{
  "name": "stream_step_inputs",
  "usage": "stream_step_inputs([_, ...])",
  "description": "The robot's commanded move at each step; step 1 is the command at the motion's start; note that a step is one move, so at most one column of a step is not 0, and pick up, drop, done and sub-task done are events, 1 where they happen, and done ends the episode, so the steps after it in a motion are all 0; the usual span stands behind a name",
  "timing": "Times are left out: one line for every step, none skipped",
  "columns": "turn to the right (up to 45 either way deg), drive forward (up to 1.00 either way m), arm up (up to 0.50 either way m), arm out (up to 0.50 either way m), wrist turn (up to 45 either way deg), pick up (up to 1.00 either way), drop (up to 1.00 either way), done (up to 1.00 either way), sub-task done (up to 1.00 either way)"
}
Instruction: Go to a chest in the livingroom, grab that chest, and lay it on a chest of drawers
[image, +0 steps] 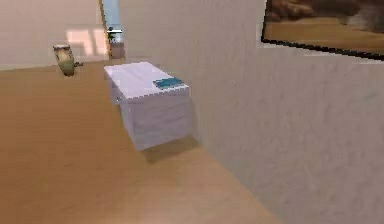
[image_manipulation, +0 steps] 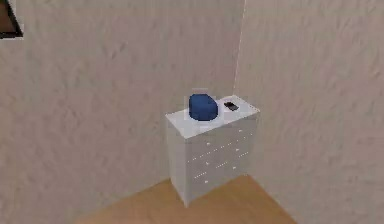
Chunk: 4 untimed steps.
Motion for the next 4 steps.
stream_step_inputs([-45.0, 0.0, 0.0, 0.0, 0.0, 0.0, 0.0, 0.0, 0.0])
stream_step_inputs([0.0, 1.0, 0.0, 0.0, 0.0, 0.0, 0.0, 0.0, 0.0])
stream_step_inputs([0.0, 1.0, 0.0, 0.0, 0.0, 0.0, 0.0, 0.0, 0.0])
stream_step_inputs([-3.0, 0.0, 0.0, 0.0, 0.0, 0.0, 0.0, 0.0, 0.0])
